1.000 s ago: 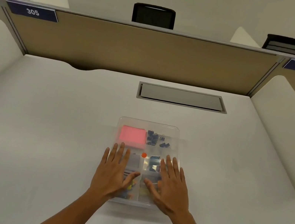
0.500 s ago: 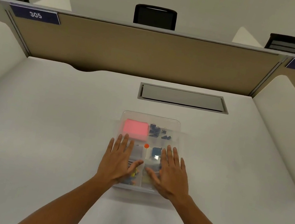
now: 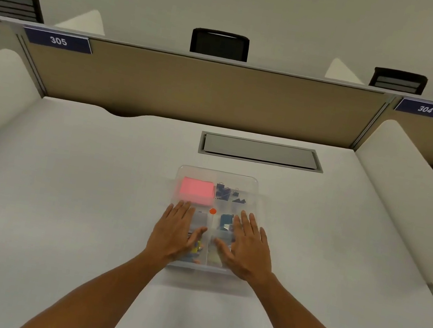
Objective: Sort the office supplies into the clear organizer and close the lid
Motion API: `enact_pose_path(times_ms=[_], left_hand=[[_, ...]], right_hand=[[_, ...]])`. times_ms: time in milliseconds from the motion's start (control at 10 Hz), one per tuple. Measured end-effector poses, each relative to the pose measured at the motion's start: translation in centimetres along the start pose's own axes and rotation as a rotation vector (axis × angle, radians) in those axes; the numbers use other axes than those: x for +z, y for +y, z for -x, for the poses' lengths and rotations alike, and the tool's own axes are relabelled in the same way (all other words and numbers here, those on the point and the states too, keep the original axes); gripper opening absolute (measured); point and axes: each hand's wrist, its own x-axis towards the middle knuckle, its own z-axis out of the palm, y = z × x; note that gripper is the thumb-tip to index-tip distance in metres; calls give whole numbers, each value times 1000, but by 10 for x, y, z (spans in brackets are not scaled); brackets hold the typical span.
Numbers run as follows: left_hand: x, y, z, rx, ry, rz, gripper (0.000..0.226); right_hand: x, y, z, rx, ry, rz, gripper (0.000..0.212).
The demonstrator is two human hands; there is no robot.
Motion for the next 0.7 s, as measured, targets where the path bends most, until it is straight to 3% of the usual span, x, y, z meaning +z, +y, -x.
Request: enact_pose_path(times_ms=[200,500,700], left_hand=[[-1,2,2,12,-15,-59,82],[-14,5,-3,34,-161,-120,84],[-32,17,-1,15,-133,12,74]], right_hand=[[-9,-3,4,10,-27,39,85],[-29,-14,7,55,-165,96,79],[-43,-21,8,14,-227,89,81]])
